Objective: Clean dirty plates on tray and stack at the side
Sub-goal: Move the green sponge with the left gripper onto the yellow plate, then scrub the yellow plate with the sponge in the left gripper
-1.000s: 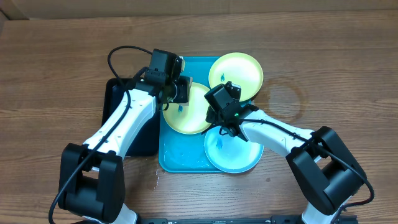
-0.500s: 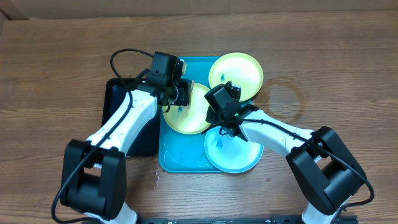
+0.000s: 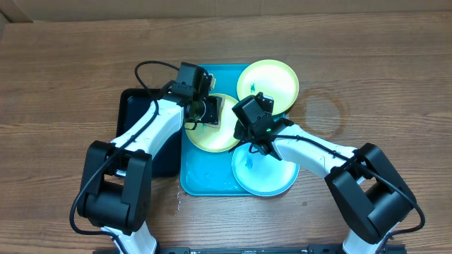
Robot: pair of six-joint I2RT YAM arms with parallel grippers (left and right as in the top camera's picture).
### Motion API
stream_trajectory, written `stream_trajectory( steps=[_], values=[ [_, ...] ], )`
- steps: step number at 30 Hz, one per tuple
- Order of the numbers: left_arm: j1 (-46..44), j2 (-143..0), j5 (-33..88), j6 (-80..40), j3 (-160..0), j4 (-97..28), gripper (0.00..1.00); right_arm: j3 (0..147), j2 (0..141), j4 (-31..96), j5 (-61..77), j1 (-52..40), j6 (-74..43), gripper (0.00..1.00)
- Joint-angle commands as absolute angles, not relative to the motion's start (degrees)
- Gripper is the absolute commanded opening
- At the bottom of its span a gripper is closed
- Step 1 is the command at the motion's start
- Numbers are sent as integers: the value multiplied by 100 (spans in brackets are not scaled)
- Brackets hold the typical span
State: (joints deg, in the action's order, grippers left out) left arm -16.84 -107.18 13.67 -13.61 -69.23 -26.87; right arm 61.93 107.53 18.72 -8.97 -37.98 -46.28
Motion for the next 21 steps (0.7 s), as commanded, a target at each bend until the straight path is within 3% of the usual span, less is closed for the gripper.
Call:
stream_trajectory(
  steps=[1, 14, 21],
  values=[
    [-1590, -10746, 1806, -1437, -7046, -2661, 4, 6257, 10772, 1855, -895, -3787, -4602, 4],
    [-1476, -10621, 1326, -1437, -8392, -4464, 4, 6259, 10772, 1848, -893, -3787, -4604, 4],
    [-1678, -10768, 578, -1439, -8335, -4584, 4, 6259, 10772, 1833, -893, -3787, -4604, 4]
  ],
)
